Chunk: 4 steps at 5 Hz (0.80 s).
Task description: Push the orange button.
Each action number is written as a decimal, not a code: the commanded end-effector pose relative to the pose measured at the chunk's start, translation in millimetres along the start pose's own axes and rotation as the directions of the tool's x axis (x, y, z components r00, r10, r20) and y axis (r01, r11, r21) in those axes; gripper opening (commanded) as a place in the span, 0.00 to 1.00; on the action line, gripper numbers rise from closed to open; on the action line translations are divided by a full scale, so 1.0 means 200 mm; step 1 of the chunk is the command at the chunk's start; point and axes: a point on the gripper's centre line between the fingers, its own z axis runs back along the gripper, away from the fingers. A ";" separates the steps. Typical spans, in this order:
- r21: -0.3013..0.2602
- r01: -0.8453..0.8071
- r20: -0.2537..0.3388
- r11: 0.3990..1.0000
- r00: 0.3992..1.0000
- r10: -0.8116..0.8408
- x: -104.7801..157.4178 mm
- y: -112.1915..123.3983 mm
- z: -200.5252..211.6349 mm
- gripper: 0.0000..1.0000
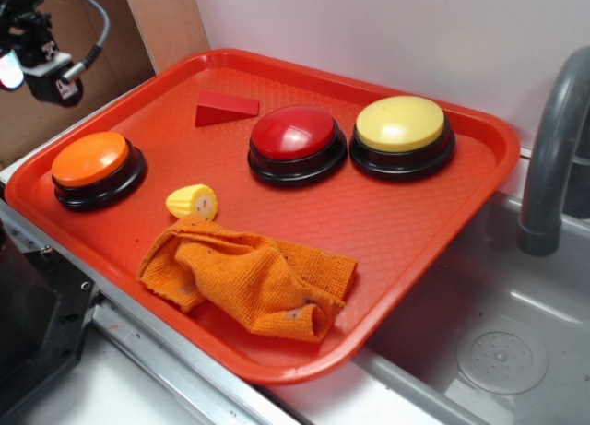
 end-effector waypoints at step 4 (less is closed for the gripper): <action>0.006 -0.014 0.061 1.000 0.998 0.013 0.03 0.00 0.25 1.00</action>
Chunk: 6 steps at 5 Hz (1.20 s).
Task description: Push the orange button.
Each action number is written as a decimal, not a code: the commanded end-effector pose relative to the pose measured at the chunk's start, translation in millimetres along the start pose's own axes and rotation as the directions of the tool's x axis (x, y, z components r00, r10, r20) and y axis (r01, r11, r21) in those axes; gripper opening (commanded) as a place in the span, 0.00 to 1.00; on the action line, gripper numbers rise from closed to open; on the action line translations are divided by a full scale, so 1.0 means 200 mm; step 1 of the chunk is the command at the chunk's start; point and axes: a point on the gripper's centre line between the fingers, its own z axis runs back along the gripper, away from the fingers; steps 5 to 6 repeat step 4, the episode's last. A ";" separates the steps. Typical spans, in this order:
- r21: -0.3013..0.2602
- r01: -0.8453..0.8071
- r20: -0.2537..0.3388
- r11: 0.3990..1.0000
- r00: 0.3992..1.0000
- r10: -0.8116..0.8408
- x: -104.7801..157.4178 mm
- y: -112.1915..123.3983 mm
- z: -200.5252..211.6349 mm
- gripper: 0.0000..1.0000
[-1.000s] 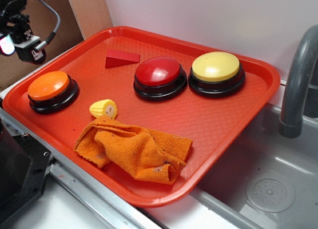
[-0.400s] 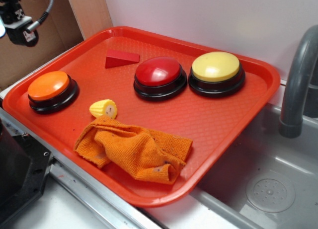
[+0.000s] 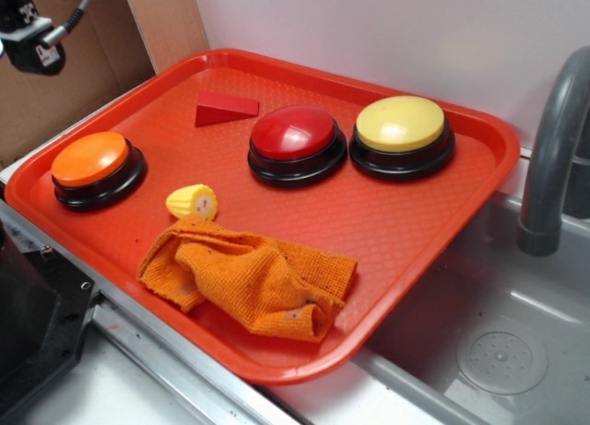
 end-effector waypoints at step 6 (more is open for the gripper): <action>0.057 -0.006 0.011 0.998 1.000 0.006 0.05 -0.03 0.14 1.00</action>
